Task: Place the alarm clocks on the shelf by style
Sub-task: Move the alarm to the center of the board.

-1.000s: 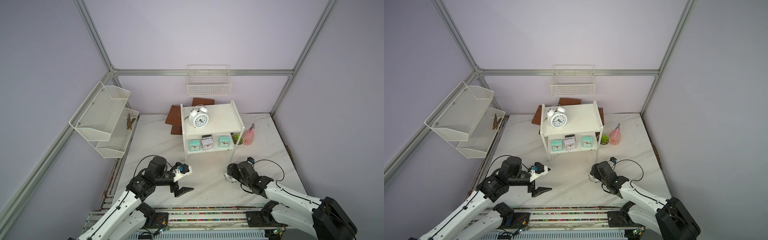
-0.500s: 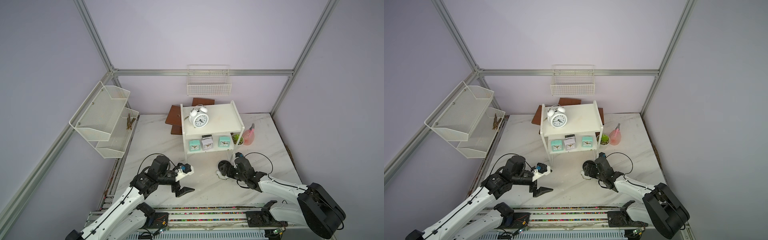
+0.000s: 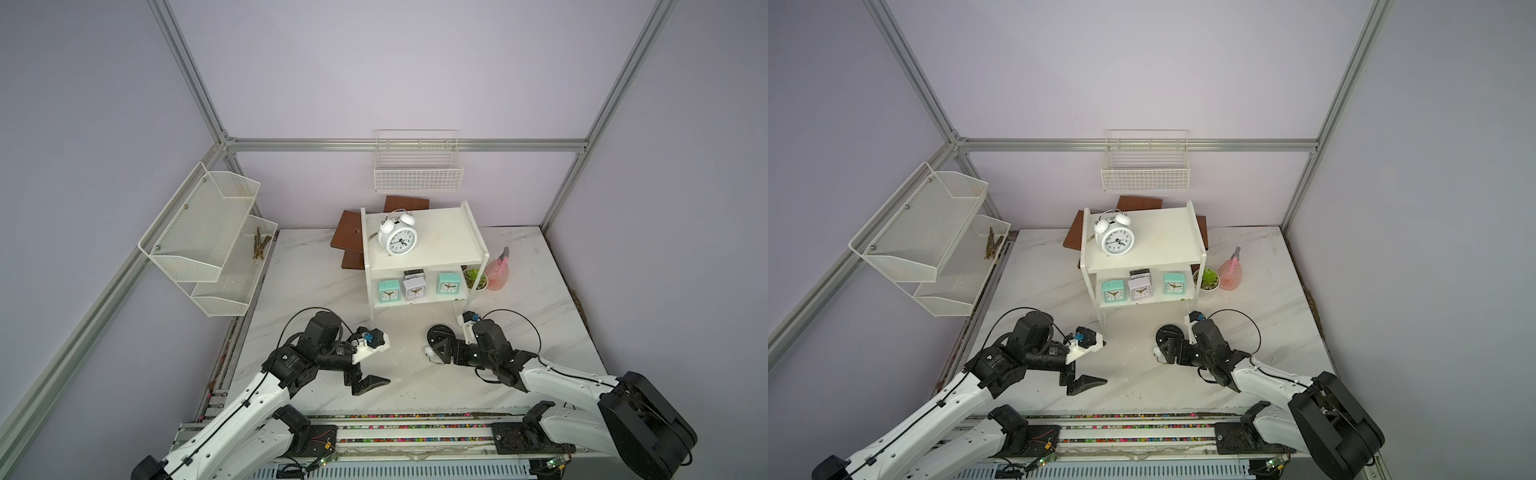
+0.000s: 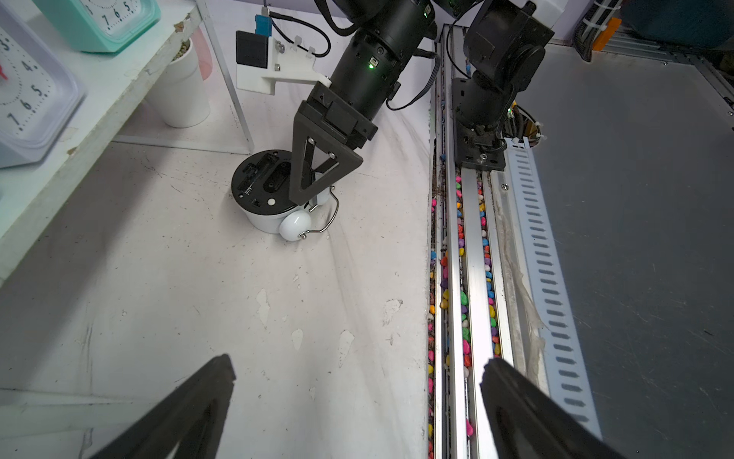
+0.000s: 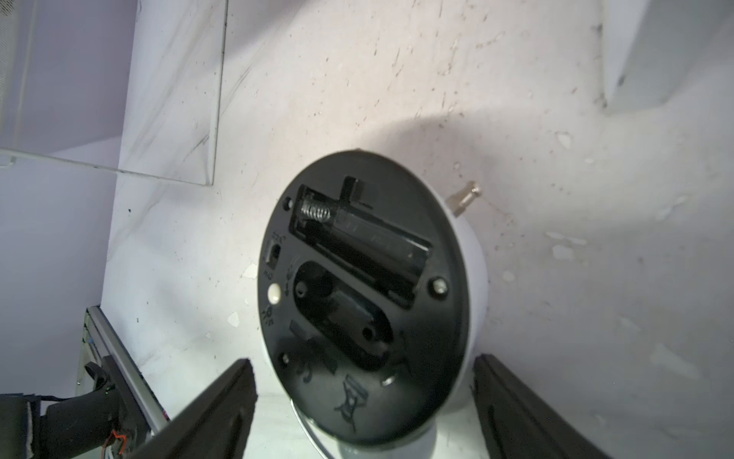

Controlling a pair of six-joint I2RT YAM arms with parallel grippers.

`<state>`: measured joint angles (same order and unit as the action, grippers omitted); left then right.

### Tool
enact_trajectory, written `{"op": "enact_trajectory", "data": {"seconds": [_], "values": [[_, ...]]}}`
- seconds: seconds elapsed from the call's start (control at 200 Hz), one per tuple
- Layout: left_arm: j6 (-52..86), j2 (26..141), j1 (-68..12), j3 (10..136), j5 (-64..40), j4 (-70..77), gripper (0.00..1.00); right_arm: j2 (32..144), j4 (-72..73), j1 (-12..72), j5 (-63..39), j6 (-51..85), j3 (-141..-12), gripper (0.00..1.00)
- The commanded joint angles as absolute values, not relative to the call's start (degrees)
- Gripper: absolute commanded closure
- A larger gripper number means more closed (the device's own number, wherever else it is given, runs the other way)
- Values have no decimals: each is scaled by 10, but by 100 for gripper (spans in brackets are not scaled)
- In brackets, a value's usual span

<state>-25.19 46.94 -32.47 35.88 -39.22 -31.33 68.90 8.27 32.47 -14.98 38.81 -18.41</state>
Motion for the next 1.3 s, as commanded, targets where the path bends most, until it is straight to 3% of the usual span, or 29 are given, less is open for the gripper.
{"op": "enact_trajectory", "data": {"seconds": [0.0,0.345,0.555,0.82,0.86,0.955,1.295], "values": [[-265,474,-330,363,-398,-304,0,704,124,326,-159,427,-174,7],[-268,461,-332,357,-400,-304,0,774,200,328,-164,438,-172,8],[-266,480,-338,359,-399,-300,0,810,249,339,-212,407,-171,22],[-268,539,-377,371,-349,-282,0,829,273,370,-266,356,-187,32],[-271,547,-382,373,-340,-280,0,828,275,371,-269,352,-188,40],[-272,561,-391,376,-323,-275,0,823,271,373,-263,352,-188,45],[-272,549,-398,363,-321,-266,0,740,211,373,-172,460,-180,36]]}}
